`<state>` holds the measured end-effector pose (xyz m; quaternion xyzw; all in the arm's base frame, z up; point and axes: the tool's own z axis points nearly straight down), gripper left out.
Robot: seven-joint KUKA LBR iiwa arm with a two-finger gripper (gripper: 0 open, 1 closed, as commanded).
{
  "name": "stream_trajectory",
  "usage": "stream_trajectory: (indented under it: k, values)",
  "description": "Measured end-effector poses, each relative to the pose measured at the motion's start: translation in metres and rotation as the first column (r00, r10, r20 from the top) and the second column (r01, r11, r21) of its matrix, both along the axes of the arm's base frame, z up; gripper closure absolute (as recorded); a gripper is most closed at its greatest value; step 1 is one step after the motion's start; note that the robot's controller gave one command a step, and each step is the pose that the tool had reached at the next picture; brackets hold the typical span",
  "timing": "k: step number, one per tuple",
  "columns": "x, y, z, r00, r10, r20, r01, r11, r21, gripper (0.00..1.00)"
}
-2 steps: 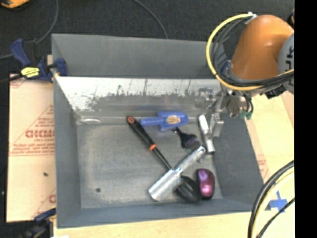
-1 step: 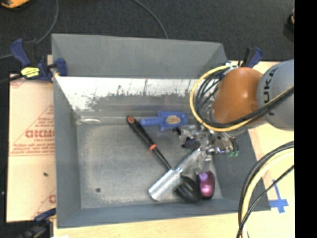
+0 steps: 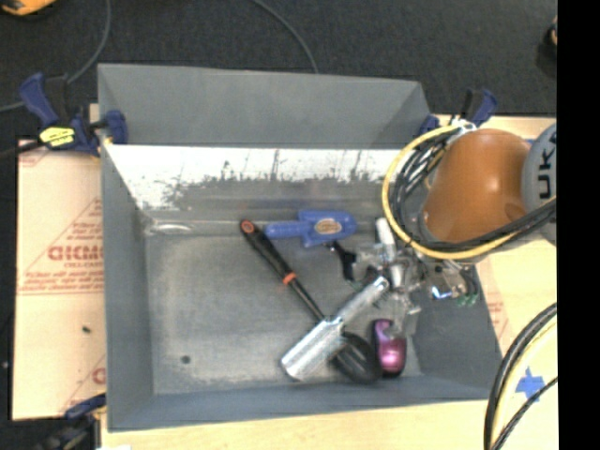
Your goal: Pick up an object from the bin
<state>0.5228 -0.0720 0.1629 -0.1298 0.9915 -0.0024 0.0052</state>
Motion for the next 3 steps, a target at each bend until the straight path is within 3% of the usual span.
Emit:
stream_trajectory:
  k: [1, 2, 3]
  values:
    - [-0.01, 0.035, -0.047, 0.992, 0.122, -0.008, -0.122, 0.992, 0.002, 0.0]
    - [-0.032, 0.027, -0.091, 0.994, 0.11, 0.011, -0.11, 0.994, -0.002, 0.0]
    - [-0.046, 0.045, -0.091, 0.955, 0.296, 0.006, -0.296, 0.955, -0.002, 1.0]
